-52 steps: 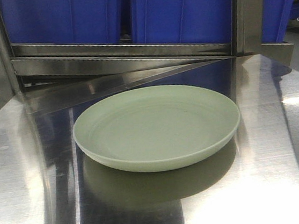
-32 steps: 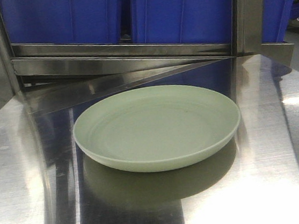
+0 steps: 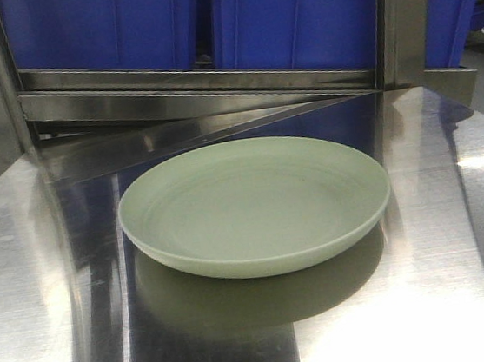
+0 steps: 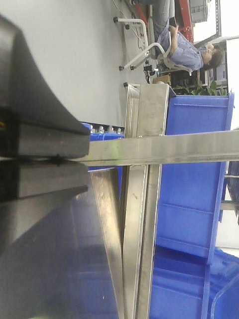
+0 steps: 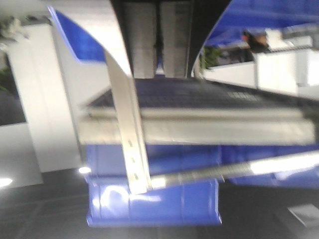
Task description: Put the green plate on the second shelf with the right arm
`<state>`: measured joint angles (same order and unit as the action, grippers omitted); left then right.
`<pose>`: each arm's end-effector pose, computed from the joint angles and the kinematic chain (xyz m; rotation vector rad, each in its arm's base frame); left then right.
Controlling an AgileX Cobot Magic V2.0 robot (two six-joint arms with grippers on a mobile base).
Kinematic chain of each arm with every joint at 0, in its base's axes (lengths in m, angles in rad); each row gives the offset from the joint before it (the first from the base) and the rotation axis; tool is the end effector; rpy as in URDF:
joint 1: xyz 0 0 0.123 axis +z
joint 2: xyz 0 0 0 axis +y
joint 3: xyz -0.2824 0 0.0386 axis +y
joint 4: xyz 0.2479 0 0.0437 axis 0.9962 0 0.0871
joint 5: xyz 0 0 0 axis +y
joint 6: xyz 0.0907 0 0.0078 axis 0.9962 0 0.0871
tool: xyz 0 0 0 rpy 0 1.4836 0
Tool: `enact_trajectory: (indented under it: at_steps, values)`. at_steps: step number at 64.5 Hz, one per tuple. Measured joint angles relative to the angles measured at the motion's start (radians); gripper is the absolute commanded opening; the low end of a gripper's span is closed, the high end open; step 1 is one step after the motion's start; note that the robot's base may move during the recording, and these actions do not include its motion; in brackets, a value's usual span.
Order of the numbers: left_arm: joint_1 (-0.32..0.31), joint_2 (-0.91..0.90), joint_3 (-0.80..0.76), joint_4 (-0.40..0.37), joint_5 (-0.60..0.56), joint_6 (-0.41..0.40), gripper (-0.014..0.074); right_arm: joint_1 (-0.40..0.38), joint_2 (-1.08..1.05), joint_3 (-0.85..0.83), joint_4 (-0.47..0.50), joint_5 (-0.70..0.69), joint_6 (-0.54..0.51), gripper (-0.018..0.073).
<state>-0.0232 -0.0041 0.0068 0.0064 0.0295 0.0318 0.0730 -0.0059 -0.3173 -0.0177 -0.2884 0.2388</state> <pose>0.0564 -0.0013 0.2083 0.0464 1.5151 0.0122 0.0083 0.0011 0.3386 0.0603 0.8730 0.2780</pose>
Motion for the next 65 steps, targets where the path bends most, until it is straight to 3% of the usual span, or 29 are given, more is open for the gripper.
enact_trajectory:
  at_steps: [7,16,23,27,39,45,52,58,65]
  values:
    - [0.0,0.0,0.0,0.0,0.0,0.0,0.013,0.0,0.088,-0.3,-0.09,0.218,0.09,0.005]
    - [0.0,0.0,0.0,0.0,0.0,0.0,0.013,0.0,0.298,-0.601,-0.113,0.436,0.124,0.005]
    - [0.0,0.0,0.0,0.0,0.0,0.0,0.013,0.0,0.455,-0.76,-0.051,0.601,0.127,0.005]
    - [0.0,0.0,0.0,0.0,0.0,0.0,0.013,0.0,0.545,-0.84,0.034,0.728,0.127,0.005]
    - [0.0,0.0,0.0,0.0,0.0,0.0,0.013,0.048,0.762,-0.934,0.306,1.081,-0.03,0.005]
    - [0.0,0.0,0.0,0.0,0.0,0.0,0.013,0.067,0.851,-0.938,0.398,1.177,-0.1,0.005]
    - [0.0,0.0,0.0,0.0,0.0,0.0,0.013,0.071,0.939,-0.938,0.442,1.252,-0.119,0.0054]
    - [0.0,0.0,0.0,0.0,0.0,0.0,0.013,0.071,0.99,-0.938,0.464,1.28,-0.122,0.0118]
    - [0.0,0.0,0.0,0.0,0.0,0.0,0.013,0.071,1.048,-0.938,0.482,1.288,-0.125,0.0302]
